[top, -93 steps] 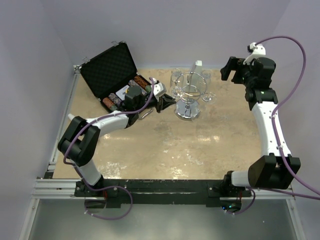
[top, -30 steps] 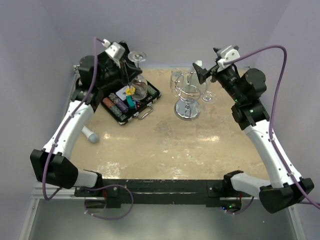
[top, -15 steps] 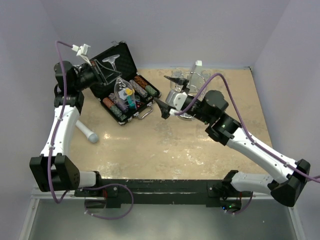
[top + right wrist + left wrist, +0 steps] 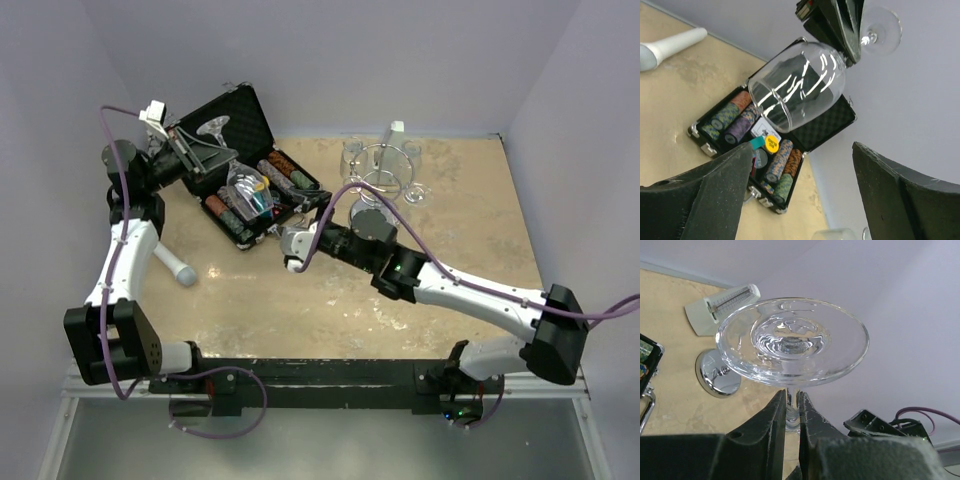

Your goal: Take the wine glass off the wine glass rack

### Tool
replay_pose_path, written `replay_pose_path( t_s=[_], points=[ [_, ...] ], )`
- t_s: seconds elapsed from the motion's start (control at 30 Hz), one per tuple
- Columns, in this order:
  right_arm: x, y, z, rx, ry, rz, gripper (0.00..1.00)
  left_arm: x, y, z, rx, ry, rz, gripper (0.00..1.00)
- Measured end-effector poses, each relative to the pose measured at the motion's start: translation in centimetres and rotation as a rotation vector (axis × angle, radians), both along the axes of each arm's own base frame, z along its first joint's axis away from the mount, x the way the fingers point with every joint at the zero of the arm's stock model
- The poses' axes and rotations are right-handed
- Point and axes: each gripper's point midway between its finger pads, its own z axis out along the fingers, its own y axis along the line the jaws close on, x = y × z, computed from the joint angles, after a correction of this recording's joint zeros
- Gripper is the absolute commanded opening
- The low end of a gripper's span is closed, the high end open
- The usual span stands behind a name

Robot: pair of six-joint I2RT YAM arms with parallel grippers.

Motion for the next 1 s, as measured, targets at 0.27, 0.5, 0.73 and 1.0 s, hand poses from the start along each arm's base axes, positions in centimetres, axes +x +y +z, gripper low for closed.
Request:
replay_pose_path(
  t_s=[0.27,0.5,0.73,1.0],
  points=[
    [-0.4,2.9,0.4,0.12,0.009,-0.025,0.72,-1.0,-0.1,-1.2,-0.024,0.102,0.01,0.0],
    [0.4,2.9,1.6,0.202,-0.01,-0.085,0.62,-1.2,0.0,-1.6,-0.035,0.153,0.028,0.0],
    [0.6,3.3,0.9,0.194,-0.043,-0.109,0.5,-1.0,0.3,-3.0,-0.053,0.221,0.051,0.0],
    [1.7,3.6,-0.6,0.144,-0.092,-0.162,0.41,-1.1,0.2,-4.1,-0.069,0.275,0.05,0.0]
  ],
)
